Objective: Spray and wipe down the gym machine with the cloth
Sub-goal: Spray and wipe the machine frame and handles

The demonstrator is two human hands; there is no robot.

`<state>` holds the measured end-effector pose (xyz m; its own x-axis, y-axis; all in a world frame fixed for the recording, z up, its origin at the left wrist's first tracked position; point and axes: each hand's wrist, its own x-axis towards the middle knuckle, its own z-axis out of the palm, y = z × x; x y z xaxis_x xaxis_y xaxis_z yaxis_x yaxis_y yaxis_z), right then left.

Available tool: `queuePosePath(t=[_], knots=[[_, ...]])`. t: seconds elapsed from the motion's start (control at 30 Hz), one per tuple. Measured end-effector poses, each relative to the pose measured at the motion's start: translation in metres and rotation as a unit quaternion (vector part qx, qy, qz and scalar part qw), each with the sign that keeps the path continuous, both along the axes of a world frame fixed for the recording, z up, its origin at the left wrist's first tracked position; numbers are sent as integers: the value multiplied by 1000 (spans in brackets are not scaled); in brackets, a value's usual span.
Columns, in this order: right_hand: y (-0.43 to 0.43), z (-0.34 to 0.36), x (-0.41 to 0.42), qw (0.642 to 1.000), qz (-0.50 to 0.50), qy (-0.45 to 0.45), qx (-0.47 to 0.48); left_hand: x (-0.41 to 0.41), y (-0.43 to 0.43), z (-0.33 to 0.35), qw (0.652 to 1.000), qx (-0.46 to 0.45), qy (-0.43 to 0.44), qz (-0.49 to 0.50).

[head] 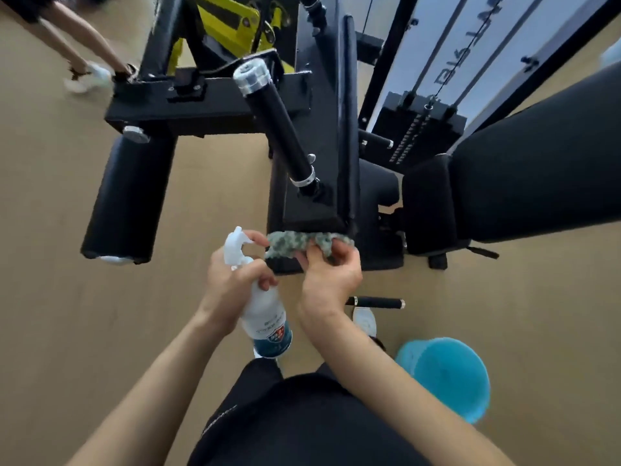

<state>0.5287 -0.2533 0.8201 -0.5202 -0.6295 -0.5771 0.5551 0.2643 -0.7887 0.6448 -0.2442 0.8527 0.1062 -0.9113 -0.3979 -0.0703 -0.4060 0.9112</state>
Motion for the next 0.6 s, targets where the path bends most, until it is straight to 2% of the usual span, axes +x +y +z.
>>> queuePosePath(t=[0.17, 0.4, 0.6], knots=[[-15, 8, 39, 995, -64, -72, 3, 41, -6, 6, 998, -4, -18, -59], [-9, 1, -31, 987, -160, -25, 4, 52, -18, 1, 993, -4, -18, -115], [-9, -9, -30, 991, -60, -121, 22, 42, -26, 6, 988, -23, 2, -151]])
